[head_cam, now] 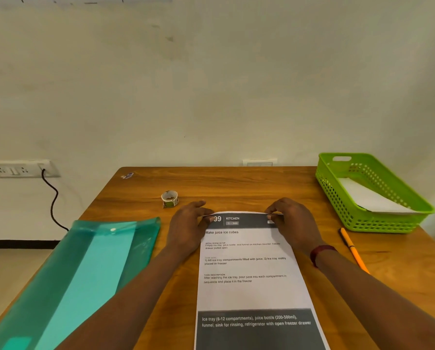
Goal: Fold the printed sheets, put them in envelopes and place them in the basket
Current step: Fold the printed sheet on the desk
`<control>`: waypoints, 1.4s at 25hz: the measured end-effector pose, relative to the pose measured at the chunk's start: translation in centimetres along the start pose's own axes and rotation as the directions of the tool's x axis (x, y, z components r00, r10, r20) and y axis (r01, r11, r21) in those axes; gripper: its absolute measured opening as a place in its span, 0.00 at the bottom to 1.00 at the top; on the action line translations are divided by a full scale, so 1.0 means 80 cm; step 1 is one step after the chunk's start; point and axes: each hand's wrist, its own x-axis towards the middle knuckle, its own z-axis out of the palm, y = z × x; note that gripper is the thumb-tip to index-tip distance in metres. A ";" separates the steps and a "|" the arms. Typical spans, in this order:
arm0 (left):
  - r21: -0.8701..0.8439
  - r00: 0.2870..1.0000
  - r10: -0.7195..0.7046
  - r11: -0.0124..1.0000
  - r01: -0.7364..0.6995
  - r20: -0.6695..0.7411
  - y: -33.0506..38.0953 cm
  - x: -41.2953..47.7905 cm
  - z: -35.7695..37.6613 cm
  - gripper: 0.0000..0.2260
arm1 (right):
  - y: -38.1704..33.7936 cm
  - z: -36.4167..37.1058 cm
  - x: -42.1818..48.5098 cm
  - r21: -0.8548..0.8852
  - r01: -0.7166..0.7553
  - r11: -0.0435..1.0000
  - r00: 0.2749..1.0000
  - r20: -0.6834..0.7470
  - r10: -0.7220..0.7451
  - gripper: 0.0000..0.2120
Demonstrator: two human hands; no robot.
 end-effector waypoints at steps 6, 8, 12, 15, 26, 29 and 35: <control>-0.097 0.998 0.033 0.995 -0.038 -0.053 0.005 -0.033 -0.012 0.07 | -0.013 -0.007 -0.031 0.078 0.006 0.997 0.997 -0.082 0.000 0.07; -0.062 0.998 0.062 0.996 -0.063 -0.018 0.004 -0.045 -0.011 0.06 | -0.018 -0.007 -0.046 0.071 0.045 0.996 0.995 -0.088 -0.039 0.07; -0.034 0.995 0.086 0.996 -0.084 0.047 0.007 -0.065 -0.012 0.06 | -0.018 -0.005 -0.070 0.038 0.062 0.997 0.995 -0.083 -0.058 0.07; 0.011 0.989 0.107 0.994 -0.109 0.107 0.013 -0.076 -0.010 0.07 | -0.020 -0.006 -0.084 -0.087 0.060 0.994 0.993 -0.093 -0.068 0.12; 0.358 0.876 0.107 0.884 -0.300 0.471 0.012 -0.110 0.019 0.32 | -0.043 0.001 -0.119 -0.267 0.129 0.955 0.921 0.389 -0.016 0.38; 0.352 0.855 0.099 0.883 -0.312 0.509 0.011 -0.114 0.021 0.30 | -0.059 0.006 -0.117 -0.293 0.138 0.946 0.883 0.470 0.017 0.37; 0.353 0.848 0.158 0.859 -0.370 0.505 0.011 -0.117 0.024 0.31 | -0.103 0.031 -0.125 -0.244 0.176 0.954 0.866 0.499 -0.033 0.38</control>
